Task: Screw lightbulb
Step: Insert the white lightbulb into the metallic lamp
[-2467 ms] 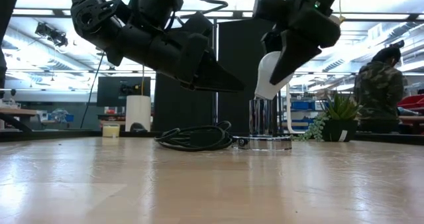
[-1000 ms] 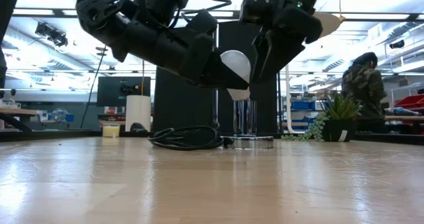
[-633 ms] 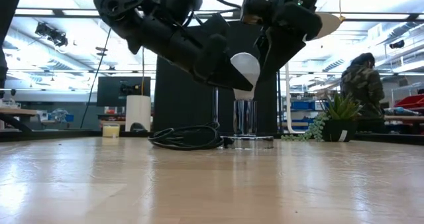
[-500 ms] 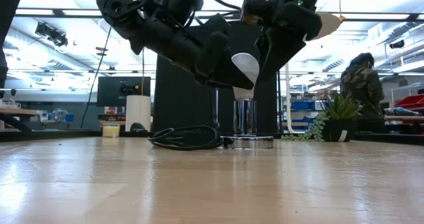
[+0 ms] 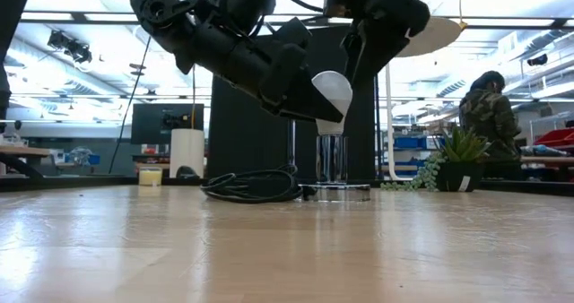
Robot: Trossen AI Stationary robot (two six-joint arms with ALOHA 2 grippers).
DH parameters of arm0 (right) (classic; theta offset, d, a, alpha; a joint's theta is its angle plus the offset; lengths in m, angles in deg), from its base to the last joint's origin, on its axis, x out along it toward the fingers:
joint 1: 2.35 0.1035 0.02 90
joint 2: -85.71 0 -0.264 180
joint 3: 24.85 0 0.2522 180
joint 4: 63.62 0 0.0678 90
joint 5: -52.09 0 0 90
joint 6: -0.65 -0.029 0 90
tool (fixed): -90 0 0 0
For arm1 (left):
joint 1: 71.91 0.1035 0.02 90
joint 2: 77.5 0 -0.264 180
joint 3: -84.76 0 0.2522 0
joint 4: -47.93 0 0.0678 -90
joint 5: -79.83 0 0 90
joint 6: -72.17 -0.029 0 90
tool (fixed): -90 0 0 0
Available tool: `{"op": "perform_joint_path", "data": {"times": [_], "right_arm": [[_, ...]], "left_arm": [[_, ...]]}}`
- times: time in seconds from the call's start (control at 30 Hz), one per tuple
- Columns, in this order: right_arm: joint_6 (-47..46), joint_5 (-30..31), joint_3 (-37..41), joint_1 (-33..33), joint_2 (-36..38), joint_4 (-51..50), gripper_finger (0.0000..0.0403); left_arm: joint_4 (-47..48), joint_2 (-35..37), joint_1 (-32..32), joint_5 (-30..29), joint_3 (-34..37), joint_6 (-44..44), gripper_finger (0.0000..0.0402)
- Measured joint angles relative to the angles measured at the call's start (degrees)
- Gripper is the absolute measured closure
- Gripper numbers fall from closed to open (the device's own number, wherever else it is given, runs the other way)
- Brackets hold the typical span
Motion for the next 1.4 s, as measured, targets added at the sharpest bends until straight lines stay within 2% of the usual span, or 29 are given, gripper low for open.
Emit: {"op": "perform_joint_path", "data": {"times": [0.57,0.97,1.4], "right_arm": [[-1.1,-0.6,0.0,0.0,0.0,0.0,0.0050],[-1.1,-1.2,-3.7,0.2,-0.1,-2.8,0.0050],[0.8,-0.5,-4.9,0.8,-3.0,-3.1,0.0038]], "left_arm": [[-0.3,0.0,0.0,0.3,0.0,0.0,0.0130],[2.8,0.0,-1.1,0.3,0.0,0.6,0.0131],[2.6,0.0,-1.9,-4.9,1.3,3.4,0.0131]]}}
